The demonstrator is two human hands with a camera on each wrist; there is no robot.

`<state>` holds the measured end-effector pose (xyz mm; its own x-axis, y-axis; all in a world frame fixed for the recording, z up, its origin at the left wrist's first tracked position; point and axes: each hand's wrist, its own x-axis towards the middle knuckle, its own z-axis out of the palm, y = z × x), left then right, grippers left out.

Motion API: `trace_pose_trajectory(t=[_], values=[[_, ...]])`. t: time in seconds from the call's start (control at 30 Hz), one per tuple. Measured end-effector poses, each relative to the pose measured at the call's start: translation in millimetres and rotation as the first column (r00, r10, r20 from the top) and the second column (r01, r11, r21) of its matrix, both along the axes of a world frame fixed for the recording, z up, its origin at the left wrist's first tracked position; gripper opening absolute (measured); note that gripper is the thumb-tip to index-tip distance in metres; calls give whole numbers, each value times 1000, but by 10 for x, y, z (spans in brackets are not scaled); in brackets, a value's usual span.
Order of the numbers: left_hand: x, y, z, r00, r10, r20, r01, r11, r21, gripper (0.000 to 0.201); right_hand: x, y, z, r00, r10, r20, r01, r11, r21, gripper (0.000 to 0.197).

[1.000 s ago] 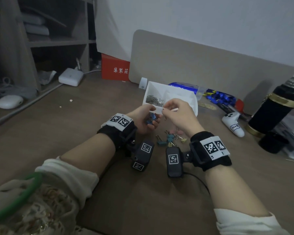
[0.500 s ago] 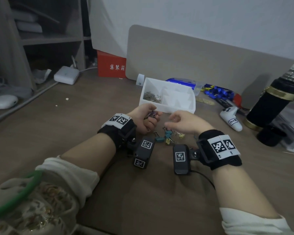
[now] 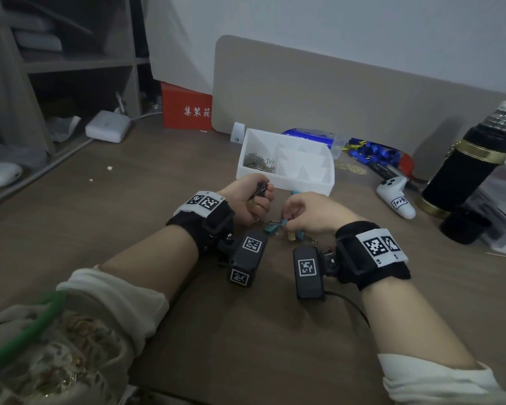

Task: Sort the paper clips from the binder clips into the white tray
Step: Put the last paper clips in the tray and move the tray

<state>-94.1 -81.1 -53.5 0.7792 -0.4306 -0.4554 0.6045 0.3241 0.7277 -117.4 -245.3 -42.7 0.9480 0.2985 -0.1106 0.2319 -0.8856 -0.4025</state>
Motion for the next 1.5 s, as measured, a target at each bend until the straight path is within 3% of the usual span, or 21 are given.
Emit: trace_pose_trajectory(t=[0.17,0.73,0.83,1.03,1.2,1.37,1.43,1.5], values=[[-14,-3,-2,1000,8,-4,-8,1000,-3,31,-28,16,-18,999,-10,32,8,998,61,20],[-22,-8,-4,1000,1,-8,-1,1000,19,31,30,19,-50,984,-18,175,17,1000,8,13],[-19,-12,0,1000,0,-12,0,1000,18,30,45,11,-64,977,-75,201,54,993,106,10],[-26,-14,8,1000,-9,-16,10,1000,26,31,71,16,-2,889,-265,373,136,931,338,14],[-40,-16,9,1000,5,-24,-4,999,47,31,49,11,-12,901,-247,357,141,944,297,12],[-63,-1,16,998,-32,-46,36,997,73,41,33,55,58,850,-310,427,68,867,493,11],[-78,2,25,996,-66,-51,69,995,69,47,0,98,92,876,-271,400,-13,815,580,16],[-92,0,36,995,-87,-48,90,994,64,48,-16,144,86,909,-196,367,-56,816,575,16]])
